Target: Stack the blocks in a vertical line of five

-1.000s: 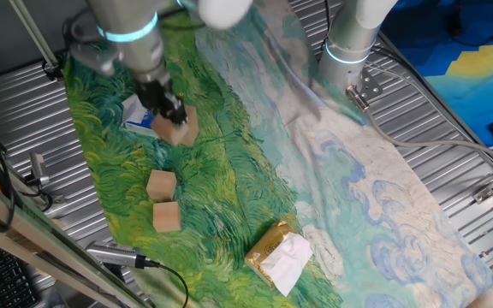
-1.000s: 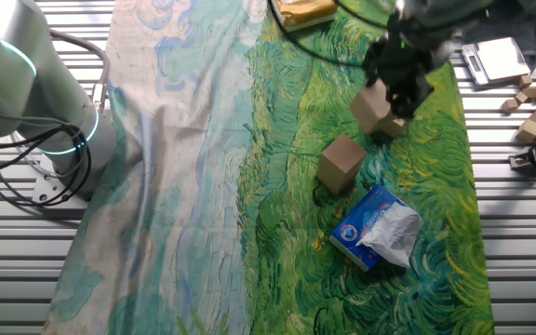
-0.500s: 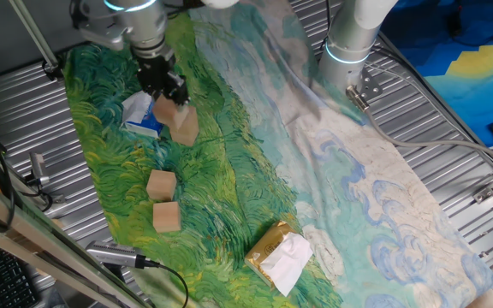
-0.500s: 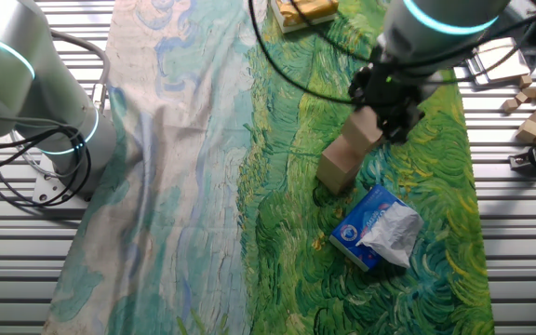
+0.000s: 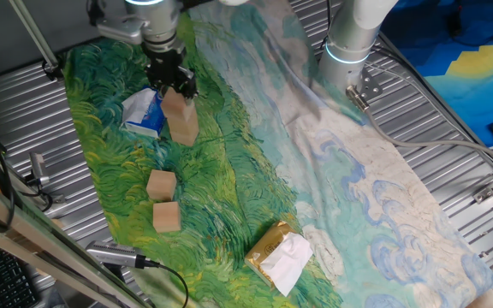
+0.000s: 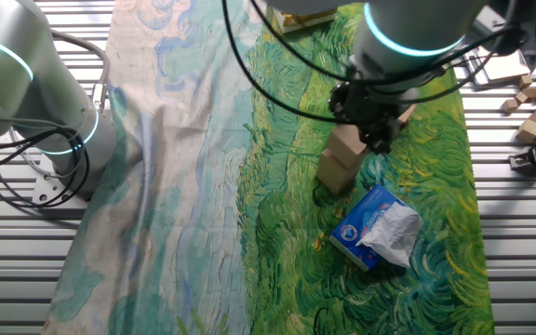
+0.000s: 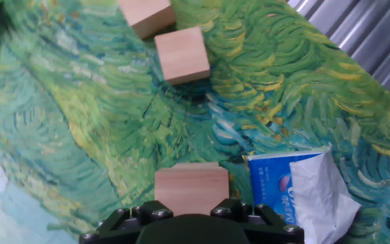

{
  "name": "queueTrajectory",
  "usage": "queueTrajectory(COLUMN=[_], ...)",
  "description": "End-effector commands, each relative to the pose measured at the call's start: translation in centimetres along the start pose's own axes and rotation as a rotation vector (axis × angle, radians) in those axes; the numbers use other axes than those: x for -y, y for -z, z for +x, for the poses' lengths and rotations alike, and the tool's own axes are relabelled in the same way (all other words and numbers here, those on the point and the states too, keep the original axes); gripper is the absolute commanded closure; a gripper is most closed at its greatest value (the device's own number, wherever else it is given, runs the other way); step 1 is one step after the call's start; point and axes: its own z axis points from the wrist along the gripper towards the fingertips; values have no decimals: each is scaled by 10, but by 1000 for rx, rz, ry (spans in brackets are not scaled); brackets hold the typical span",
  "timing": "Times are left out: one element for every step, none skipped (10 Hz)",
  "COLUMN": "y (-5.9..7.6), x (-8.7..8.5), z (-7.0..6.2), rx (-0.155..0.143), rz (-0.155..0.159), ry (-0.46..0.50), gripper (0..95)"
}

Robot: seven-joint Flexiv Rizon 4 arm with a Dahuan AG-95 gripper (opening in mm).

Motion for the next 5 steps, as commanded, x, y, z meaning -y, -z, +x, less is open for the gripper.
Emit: queueTrajectory(y=[-2, -2, -3, -5, -6], x=[-2, -1, -1, 0, 0], z=[3, 3, 3, 2, 2], rx=[4, 8, 10, 20, 24], rz=[16, 24, 31, 42, 45], ry=[30, 45, 55, 69, 71], gripper=[950, 950, 950, 950, 950])
